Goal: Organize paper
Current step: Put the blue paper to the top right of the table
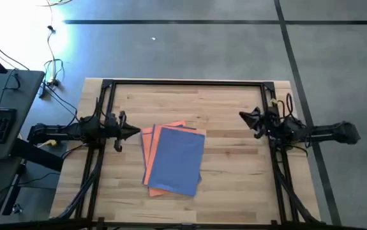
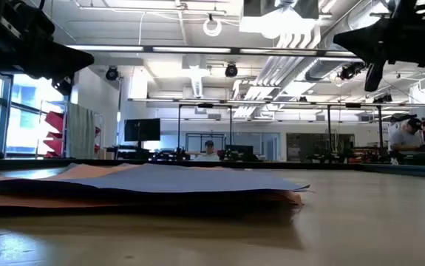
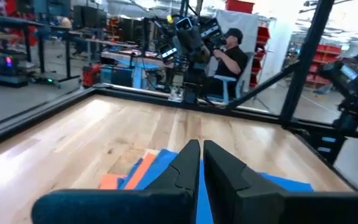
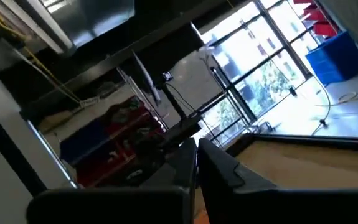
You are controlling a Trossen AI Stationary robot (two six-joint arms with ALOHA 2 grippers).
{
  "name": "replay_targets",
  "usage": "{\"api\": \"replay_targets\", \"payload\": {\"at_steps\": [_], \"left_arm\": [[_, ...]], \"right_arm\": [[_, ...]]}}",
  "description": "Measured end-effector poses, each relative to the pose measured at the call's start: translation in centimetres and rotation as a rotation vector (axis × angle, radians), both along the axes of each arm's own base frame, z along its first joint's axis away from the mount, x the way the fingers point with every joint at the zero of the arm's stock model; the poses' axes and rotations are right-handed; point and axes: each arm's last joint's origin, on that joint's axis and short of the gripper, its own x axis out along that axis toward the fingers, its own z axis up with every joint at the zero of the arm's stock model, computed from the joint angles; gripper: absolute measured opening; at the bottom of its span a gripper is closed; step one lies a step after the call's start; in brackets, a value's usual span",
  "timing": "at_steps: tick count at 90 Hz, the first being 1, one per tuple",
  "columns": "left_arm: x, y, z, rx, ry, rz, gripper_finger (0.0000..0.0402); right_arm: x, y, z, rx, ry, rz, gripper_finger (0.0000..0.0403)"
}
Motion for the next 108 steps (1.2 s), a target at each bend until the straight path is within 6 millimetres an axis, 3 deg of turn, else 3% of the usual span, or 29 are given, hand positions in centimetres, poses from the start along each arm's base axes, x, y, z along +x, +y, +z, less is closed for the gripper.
{"api": "replay_targets", "payload": {"at_steps": [10,17,29,39,46,55,73,89,108], "left_arm": [[0.0,0.1,0.1,0.052,-0.001,0.038,0.0001],[0.0,0.2,0.1,0.063,-0.003,0.068,0.0001],[0.0,0.3,0.1,0.071,-0.004,0.09,0.0001],[0.0,0.3,0.1,0.073,-0.003,0.091,0.0001],[0.0,0.3,0.1,0.074,-0.001,0.093,0.0001],[0.0,0.3,0.1,0.075,0.005,0.097,0.0001],[0.1,0.3,-0.1,0.076,0.021,0.109,0.0001],[0.3,0.3,-0.2,0.074,0.04,0.104,0.0001],[0.3,0.3,-0.3,0.064,0.053,0.104,0.0001]], "right_arm": [[1.1,-0.3,1.9,-0.007,-0.001,-0.017,0.0],[2.5,-0.7,4.0,-0.025,0.094,-0.013,0.0],[5.4,-2.4,7.0,0.078,0.468,0.034,0.0003],[7.7,-4.1,7.5,0.226,0.774,0.139,0.0031],[9.3,-5.0,6.4,0.325,0.906,0.247,0.0067],[11.2,-6.0,3.5,0.433,1.017,0.355,0.0127],[14.1,-8.2,-2.8,0.516,1.018,0.473,0.0221],[15.8,-9.2,-6.9,0.59,1.027,0.551,0.0238],[16.7,-9.4,-9.1,0.623,1.055,0.601,0.0238]]}}
